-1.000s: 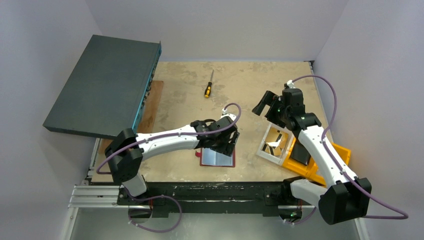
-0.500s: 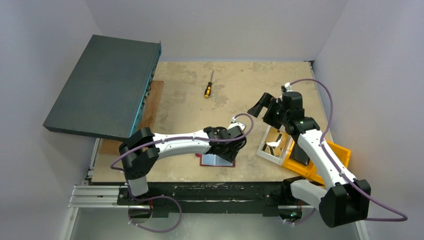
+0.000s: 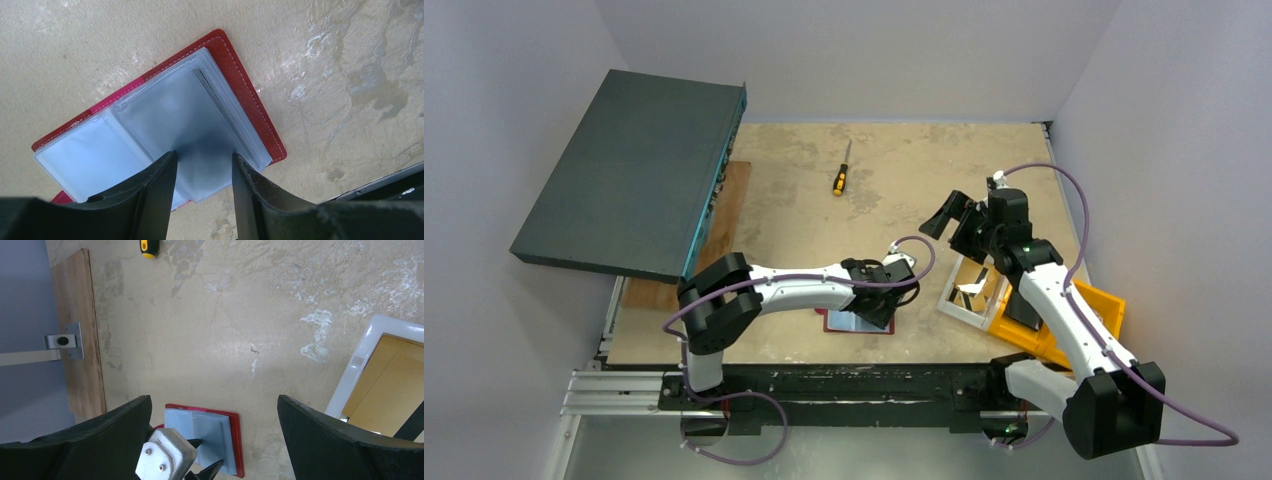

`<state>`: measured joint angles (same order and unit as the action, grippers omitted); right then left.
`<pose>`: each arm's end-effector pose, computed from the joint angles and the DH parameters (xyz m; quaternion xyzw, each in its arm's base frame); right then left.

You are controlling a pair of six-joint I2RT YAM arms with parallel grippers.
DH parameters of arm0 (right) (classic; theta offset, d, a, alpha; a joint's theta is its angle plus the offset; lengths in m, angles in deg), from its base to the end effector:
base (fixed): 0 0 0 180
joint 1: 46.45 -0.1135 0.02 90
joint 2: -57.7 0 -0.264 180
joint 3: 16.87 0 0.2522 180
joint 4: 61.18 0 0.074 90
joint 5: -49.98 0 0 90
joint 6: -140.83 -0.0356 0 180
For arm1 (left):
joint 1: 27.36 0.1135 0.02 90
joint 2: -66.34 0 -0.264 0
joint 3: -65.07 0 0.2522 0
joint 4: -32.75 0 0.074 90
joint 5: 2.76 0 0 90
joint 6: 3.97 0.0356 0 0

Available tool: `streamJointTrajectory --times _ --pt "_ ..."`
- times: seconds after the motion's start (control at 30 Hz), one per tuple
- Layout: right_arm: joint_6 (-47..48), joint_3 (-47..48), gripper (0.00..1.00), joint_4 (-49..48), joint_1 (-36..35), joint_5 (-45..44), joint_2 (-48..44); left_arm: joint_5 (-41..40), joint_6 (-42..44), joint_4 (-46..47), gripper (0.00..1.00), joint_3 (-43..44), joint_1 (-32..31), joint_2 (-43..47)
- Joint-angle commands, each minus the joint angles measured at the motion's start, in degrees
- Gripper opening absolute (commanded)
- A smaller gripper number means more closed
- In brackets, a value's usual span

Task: Take the credit cards out of the card holder
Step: Remove the credit card from the card holder.

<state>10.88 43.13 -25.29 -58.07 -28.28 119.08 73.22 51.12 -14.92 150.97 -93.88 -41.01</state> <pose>0.2261 0.0539 0.2732 0.1741 0.8753 0.2747 0.3579 0.1562 -0.3379 0.1718 0.2446 0.9452 -0.0632 0.2068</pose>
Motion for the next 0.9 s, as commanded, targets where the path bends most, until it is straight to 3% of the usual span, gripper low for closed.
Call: streamJointTrajectory --times 0.0,0.13,0.4,0.87 --pt "-0.26 -0.81 0.99 -2.5 -0.06 1.55 -0.44 -2.17 -0.33 -0.73 0.41 -0.6 -0.28 -1.53" --pt "-0.3 -1.1 0.99 -2.61 -0.05 2.08 -0.26 -2.23 -0.33 -1.42 0.34 -0.34 -0.19 -2.65" --pt "0.28 -1.76 0.99 -2.03 -0.07 2.12 -0.12 -0.12 -0.65 0.47 0.08 -2.9 3.05 1.49" --pt "-0.05 -5.28 0.94 -4.88 -0.71 7.45 0.32 14.96 -3.43 11.87 0.0 -14.71 12.07 16.68"
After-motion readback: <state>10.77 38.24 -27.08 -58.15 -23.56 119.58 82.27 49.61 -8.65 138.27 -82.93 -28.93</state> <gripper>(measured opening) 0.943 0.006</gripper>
